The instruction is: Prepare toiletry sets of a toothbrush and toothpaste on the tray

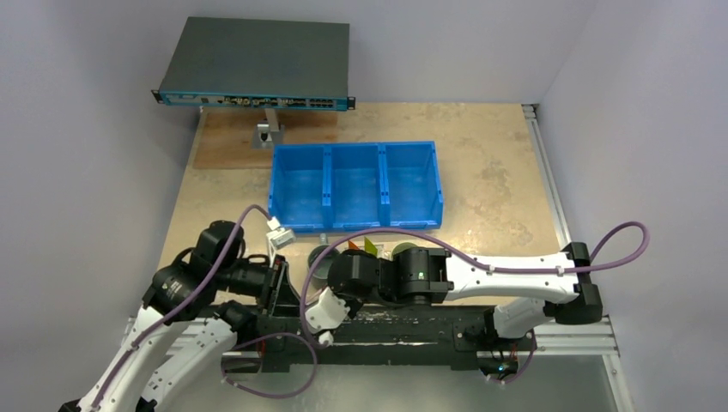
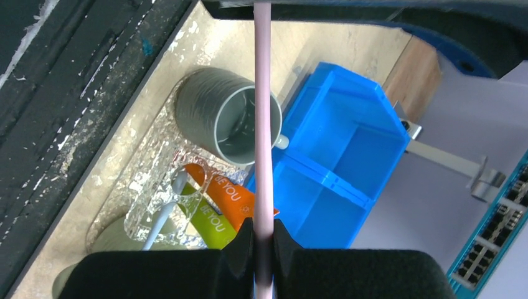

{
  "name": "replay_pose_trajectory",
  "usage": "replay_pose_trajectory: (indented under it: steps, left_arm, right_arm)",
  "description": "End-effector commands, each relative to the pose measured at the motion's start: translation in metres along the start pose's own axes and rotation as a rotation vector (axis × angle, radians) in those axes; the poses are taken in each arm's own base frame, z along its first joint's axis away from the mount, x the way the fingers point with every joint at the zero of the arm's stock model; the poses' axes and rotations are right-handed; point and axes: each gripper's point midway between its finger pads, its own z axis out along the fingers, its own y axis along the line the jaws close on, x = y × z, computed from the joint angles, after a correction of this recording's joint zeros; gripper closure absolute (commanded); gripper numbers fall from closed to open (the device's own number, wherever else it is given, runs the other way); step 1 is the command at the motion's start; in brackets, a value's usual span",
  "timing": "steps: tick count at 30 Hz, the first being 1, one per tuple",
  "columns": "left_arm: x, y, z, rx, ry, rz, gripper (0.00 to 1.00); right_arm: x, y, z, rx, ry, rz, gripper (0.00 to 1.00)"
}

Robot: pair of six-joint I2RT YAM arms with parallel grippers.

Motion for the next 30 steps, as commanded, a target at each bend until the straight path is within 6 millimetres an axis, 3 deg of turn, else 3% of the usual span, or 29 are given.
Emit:
replay_pose_trajectory:
  steps: [1,11,17,25,30]
  left_arm:
    - [-0.023,-0.013,-0.009,-0.019,-0.123,0.095,0.64]
    - [-0.054,-0.024,-0.019,-0.047,-0.316,0.118,0.61]
    - [-0.071,-0.028,-0.028,-0.051,-0.449,0.118,0.6]
    - [-0.09,-0.042,-0.043,-0.037,-0.595,0.135,0.6]
    - [-0.094,-0.041,-0.046,-0.05,-0.623,0.128,0.6]
  right_arm:
    - [0.001,-0.007,-0.015,0.073,-0.032,0.106,1.0]
    - [-0.002,-0.011,-0.039,0.161,-0.138,0.326,1.0]
    - [-0.002,-0.007,-0.033,0.186,-0.151,0.496,1.0]
    - [-0.004,-0.022,-0.028,0.287,-0.142,0.814,1.0]
    - [-0.004,-0.026,-0.026,0.33,-0.148,0.915,1.0]
